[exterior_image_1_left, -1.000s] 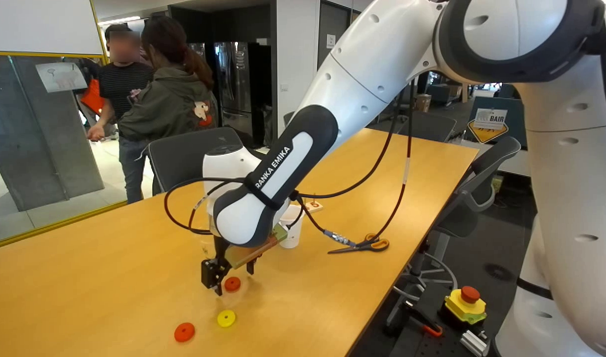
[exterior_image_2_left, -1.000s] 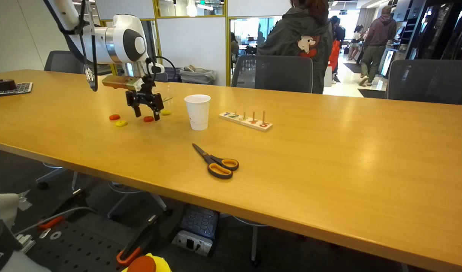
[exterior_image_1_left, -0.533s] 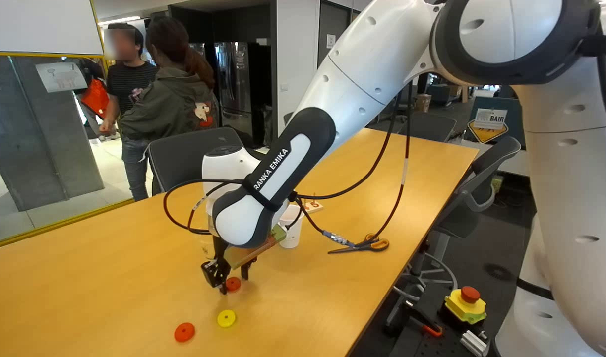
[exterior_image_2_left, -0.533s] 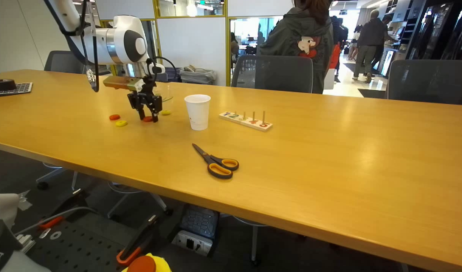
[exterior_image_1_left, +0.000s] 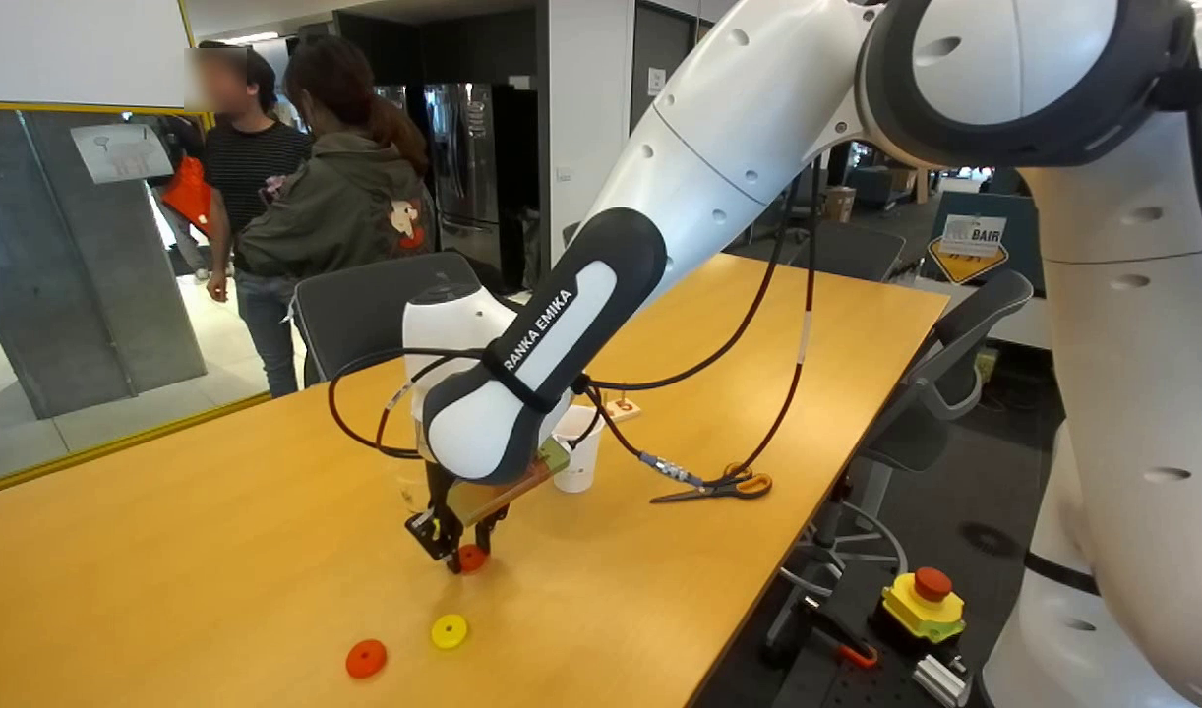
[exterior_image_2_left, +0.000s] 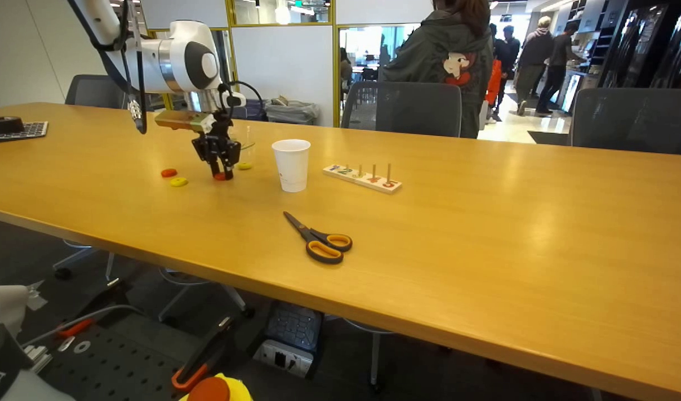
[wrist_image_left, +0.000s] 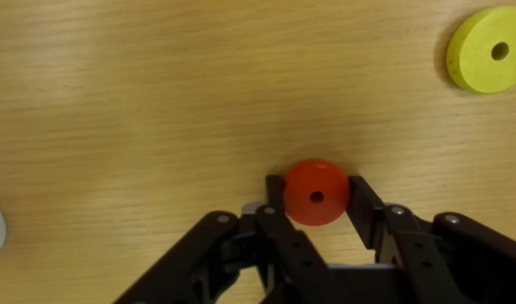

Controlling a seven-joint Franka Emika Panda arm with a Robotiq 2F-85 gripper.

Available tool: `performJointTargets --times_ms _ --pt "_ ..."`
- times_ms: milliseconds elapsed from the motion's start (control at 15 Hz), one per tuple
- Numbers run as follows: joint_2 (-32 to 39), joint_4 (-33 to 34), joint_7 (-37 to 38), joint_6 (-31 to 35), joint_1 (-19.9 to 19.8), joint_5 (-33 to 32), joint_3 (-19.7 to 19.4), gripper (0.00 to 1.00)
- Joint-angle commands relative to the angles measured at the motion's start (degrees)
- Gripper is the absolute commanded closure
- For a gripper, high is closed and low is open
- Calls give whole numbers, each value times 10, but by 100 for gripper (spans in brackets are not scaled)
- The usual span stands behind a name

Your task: Put the orange rings inside the white cup, place the yellow rings inside the clear cup

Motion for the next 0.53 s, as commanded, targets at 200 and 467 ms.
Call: performJointTargets --times_ms 200,467 --pt "-66 -32 30 -43 20 -57 -45 80" --pt "-120 -40 64 -40 14 -125 -64 80"
